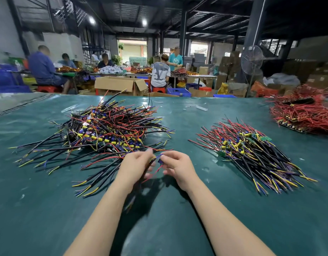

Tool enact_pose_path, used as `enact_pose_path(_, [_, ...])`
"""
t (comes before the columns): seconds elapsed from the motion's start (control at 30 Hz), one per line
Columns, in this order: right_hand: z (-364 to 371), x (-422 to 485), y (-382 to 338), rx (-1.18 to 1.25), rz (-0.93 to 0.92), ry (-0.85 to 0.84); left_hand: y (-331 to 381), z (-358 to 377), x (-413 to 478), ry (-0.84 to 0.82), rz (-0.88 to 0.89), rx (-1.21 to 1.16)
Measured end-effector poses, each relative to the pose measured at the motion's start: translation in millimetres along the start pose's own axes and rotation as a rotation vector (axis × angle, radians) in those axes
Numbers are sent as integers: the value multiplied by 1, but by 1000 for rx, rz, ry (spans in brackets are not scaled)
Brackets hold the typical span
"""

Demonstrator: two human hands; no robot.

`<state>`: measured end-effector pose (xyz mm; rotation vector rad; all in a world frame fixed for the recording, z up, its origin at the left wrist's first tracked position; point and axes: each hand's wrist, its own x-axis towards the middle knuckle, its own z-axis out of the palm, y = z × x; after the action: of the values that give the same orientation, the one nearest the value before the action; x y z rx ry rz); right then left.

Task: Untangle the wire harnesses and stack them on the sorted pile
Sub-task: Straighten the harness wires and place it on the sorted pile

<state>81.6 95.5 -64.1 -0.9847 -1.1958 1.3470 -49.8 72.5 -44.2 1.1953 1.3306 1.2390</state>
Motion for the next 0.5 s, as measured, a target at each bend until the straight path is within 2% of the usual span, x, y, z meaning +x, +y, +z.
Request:
enact_pose_path(0.07, [-1,0,-1,184,64,-29,6,-5,-3,-68,-156,-353])
enact_pose_path(0.13, [-1,0,-2,321,123,-72,7,-10,-4,-97,-183,-426])
enact_pose_path(0.27, [-4,-1,-2,376,146,-120,2,-6,-6,-168,-149,-317])
enact_pose_path(0.37, [-6,0,0,291,51,-159,-3,2,-8,-266,-104,-254])
enact_pose_path(0.43, [-5,1,1,200,-4,-166,-6,7,-7,-229,-82,-244])
enact_pose_path(0.5, [-1,2,3,126,-33,-152,-9,9,-6,-118,-59,-213])
